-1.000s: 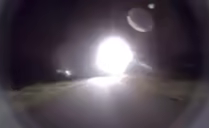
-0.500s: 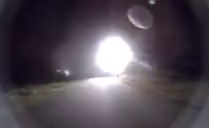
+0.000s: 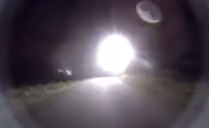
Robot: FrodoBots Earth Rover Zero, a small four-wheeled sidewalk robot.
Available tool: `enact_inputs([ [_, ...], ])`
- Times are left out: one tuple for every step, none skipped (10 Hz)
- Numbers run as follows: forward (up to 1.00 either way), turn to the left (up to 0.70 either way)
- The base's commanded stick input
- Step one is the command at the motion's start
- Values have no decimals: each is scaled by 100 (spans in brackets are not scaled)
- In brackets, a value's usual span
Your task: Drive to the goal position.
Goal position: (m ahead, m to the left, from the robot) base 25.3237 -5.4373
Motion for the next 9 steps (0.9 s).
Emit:
enact_inputs([
  [100, 4],
  [100, 4],
  [100, 4],
  [100, 5],
  [100, 9],
  [100, 16],
  [100, 9],
  [100, 4],
  [100, 4],
])
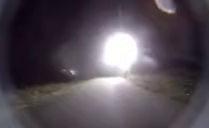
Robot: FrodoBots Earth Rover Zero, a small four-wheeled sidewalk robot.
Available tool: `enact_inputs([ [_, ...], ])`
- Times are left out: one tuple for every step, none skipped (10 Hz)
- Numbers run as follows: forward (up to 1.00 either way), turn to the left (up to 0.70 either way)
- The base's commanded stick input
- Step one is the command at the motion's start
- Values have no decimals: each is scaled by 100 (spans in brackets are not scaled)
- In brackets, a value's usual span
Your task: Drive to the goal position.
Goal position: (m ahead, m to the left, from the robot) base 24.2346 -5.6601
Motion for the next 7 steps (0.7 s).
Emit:
enact_inputs([
  [100, 3],
  [100, 3],
  [100, 3],
  [100, 3],
  [100, 3],
  [100, 3],
  [100, 3],
])
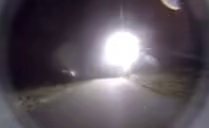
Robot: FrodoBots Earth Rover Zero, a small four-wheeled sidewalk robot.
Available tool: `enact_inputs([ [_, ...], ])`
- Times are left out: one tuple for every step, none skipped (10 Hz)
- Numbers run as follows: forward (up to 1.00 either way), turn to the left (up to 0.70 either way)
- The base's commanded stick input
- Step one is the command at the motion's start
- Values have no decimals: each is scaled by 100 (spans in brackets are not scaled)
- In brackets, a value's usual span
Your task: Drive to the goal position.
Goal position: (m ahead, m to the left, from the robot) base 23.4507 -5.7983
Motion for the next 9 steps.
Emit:
enact_inputs([
  [100, 3],
  [100, 3],
  [100, 3],
  [100, 3],
  [100, 3],
  [100, 3],
  [100, 3],
  [100, 3],
  [100, 3],
])
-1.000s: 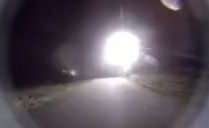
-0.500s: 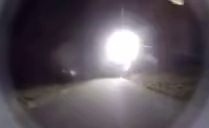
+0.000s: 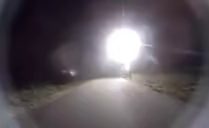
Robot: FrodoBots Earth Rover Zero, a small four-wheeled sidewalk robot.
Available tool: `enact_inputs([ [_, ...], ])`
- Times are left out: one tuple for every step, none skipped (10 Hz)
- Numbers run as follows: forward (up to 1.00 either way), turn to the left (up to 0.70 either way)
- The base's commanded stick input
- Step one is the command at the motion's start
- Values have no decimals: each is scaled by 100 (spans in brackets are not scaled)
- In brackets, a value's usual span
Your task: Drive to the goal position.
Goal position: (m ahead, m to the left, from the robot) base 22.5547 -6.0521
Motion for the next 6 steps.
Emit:
enact_inputs([
  [100, 3],
  [100, 3],
  [100, 3],
  [100, 3],
  [100, 3],
  [100, 3],
])
